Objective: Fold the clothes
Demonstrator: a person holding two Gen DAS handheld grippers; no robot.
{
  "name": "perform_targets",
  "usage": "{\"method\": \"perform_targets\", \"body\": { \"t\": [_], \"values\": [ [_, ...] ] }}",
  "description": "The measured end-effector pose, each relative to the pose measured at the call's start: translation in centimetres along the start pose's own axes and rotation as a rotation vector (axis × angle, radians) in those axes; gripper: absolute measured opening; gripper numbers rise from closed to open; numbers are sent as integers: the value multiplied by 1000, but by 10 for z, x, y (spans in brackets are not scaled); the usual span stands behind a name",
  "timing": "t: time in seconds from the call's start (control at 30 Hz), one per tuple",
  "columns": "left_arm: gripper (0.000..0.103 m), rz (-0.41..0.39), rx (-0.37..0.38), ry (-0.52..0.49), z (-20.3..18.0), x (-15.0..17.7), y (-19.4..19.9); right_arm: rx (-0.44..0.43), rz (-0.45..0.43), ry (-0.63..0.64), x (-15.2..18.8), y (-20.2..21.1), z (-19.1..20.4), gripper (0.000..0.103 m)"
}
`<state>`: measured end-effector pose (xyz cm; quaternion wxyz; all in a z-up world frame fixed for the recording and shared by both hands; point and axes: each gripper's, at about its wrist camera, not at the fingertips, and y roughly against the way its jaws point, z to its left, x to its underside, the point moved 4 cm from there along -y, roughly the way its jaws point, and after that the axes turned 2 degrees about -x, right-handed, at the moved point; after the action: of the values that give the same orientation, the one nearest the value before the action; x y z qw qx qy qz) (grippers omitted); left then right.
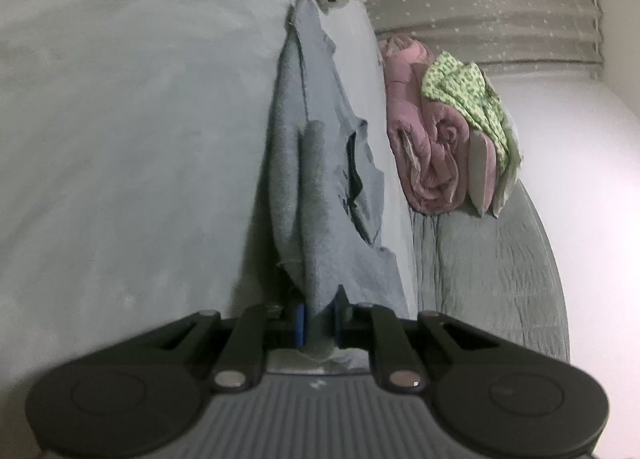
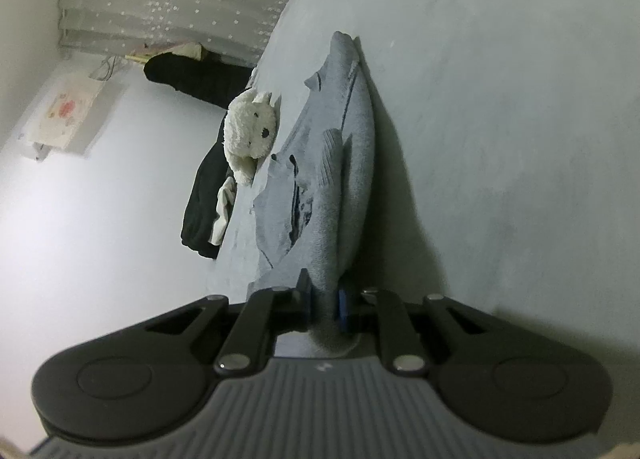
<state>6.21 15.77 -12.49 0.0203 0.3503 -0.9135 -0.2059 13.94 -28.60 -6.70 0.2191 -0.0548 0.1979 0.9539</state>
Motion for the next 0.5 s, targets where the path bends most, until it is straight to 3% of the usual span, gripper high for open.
{"method": "perform_targets", "body": {
  "t": [0.3,0.5],
  "values": [
    [12,19,-2,39,-16,20,41,-4,-20,-59,30,29,19,14],
    [12,56,-9,53,-25,51,67,-14,-29,-106,63,55,29,14]
  ]
}}
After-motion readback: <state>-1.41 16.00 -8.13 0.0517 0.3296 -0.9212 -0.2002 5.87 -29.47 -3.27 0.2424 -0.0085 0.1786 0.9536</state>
